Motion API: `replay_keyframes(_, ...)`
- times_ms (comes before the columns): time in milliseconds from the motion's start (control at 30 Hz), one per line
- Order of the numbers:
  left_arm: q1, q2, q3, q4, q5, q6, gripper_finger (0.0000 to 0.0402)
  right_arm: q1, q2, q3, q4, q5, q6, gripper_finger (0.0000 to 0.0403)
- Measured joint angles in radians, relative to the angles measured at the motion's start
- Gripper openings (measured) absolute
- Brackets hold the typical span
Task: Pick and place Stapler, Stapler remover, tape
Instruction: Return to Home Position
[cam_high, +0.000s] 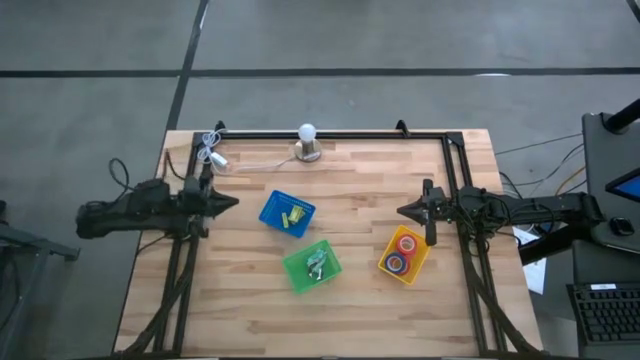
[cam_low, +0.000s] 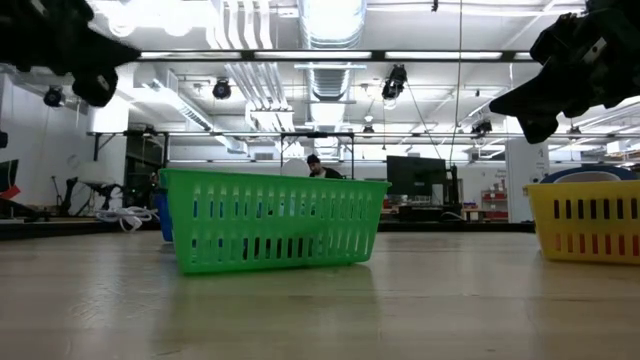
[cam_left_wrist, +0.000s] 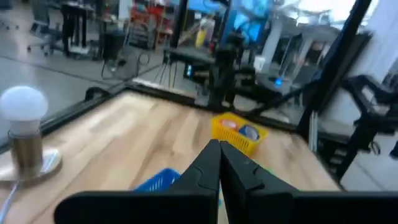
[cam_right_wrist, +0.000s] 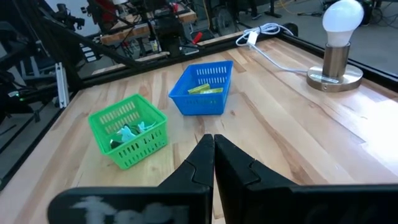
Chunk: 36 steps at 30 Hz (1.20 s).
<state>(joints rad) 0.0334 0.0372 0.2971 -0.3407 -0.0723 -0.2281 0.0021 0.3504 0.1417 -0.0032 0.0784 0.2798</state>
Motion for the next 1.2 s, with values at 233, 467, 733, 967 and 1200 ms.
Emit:
replay_keyframes(233, 0.0, 0.023, -0.043, -0.059, -0.024, -0.017, 0.0008, 0.0, 0.0, 0.0, -0.001, -0.001, 0.0, 0.0009)
replay_keyframes(467, 0.0, 0.027, -0.048, -0.145, -0.019, -0.046, 0.0007, 0.0, -0.001, 0.0, -0.001, -0.001, 0.0, 0.0009)
replay_keyframes(733, 0.0, 0.03, -0.095, -0.154, -0.019, -0.049, 0.0007, 0.0, 0.0, 0.0, -0.001, 0.0, 0.0, 0.0009)
replay_keyframes(967, 0.0, 0.032, -0.141, -0.147, -0.019, -0.049, 0.0007, 0.0, 0.0, 0.0, -0.001, 0.0, 0.0, 0.0009)
replay_keyframes(1200, 0.0, 0.04, -0.145, -0.129, -0.018, -0.049, 0.0007, 0.0, 0.0, 0.0, -0.001, 0.0, 0.0, 0.0009)
